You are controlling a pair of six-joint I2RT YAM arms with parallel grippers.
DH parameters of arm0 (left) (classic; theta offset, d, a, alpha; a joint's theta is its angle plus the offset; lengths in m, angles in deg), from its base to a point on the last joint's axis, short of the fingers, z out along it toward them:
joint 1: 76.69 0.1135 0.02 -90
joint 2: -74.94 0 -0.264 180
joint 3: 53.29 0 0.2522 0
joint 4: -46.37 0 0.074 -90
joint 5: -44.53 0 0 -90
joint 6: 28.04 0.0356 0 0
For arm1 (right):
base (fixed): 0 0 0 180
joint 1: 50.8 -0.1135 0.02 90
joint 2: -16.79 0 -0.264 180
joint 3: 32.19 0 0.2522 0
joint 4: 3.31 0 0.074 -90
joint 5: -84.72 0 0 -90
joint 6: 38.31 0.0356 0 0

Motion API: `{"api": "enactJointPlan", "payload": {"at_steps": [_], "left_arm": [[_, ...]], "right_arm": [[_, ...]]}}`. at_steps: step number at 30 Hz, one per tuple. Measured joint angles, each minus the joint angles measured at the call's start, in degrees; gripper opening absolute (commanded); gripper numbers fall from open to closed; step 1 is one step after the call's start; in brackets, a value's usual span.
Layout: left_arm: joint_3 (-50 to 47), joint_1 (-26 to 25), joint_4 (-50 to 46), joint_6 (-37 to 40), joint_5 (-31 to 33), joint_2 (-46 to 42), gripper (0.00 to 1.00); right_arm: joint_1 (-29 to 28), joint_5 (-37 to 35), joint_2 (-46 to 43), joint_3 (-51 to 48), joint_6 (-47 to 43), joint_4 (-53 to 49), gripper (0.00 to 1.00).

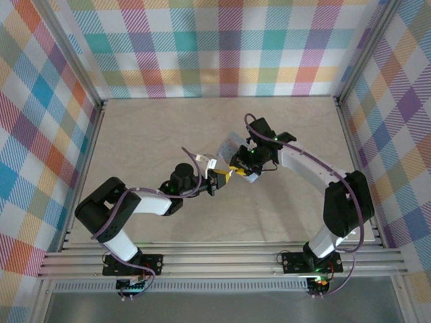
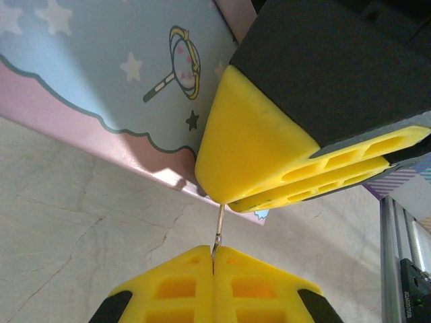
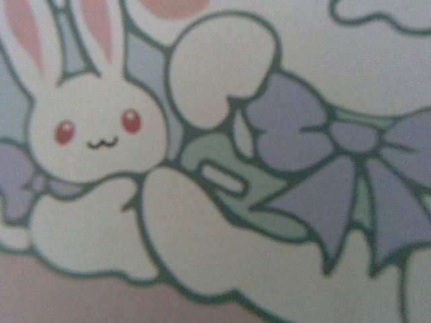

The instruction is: Unlock a padlock with a key

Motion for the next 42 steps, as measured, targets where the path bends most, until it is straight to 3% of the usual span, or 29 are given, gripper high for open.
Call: {"api": "enactJointPlan", "payload": {"at_steps": [30,42], "left_arm": [[0.33,-0.26,-0.17,0.2,0.0,0.63,0.0],[1.7,-0.28,-1.66,4.02,0.46,0.61,0.0]], "right_arm": [[0.02,0.74,0.0,-0.39,-0.04,-0.02,0.0],[0.5,2.89,0.55,1.01,-1.55,-2.6,0.0]]}}
